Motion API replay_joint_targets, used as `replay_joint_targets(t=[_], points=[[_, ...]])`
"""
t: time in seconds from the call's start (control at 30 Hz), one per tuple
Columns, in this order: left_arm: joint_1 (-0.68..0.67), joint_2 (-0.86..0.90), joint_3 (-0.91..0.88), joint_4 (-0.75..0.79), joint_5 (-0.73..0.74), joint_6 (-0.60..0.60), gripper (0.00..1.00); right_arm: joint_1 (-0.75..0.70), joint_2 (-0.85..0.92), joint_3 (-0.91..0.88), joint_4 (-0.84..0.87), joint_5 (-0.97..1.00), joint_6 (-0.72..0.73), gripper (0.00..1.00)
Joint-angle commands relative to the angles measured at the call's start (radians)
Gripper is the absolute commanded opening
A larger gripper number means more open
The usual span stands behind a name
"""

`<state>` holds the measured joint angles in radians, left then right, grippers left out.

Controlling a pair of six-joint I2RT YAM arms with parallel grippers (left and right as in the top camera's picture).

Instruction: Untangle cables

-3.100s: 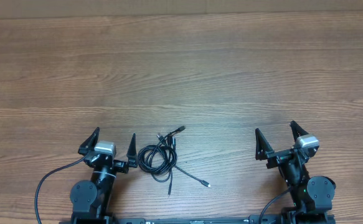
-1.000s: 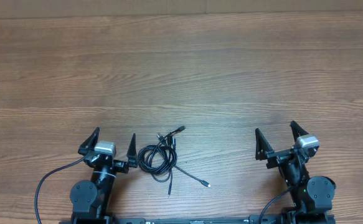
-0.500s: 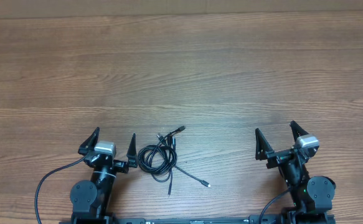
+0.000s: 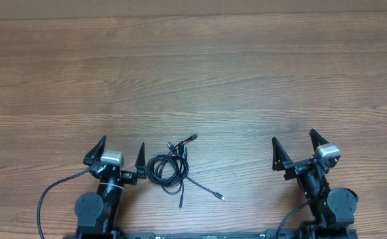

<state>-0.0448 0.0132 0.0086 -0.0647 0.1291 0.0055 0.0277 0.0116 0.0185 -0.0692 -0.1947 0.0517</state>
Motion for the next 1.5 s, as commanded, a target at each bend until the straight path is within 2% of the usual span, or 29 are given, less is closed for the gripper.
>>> replay_joint_targets(t=[0.0,1.1,1.47], points=[[0.007,-0.010,-0.004,-0.003,-0.006,-0.006,1.00,0.004,-0.009,-0.010,0.003,0.002,0.001,1.00],[0.007,0.013,-0.001,-0.008,-0.003,-0.014,1.00,0.004,-0.009,-0.010,0.003,0.002,0.001,1.00],[0.007,0.065,0.150,-0.225,-0.031,-0.013,1.00,0.004,-0.009,-0.010,0.003,0.002,0.001,1.00]])
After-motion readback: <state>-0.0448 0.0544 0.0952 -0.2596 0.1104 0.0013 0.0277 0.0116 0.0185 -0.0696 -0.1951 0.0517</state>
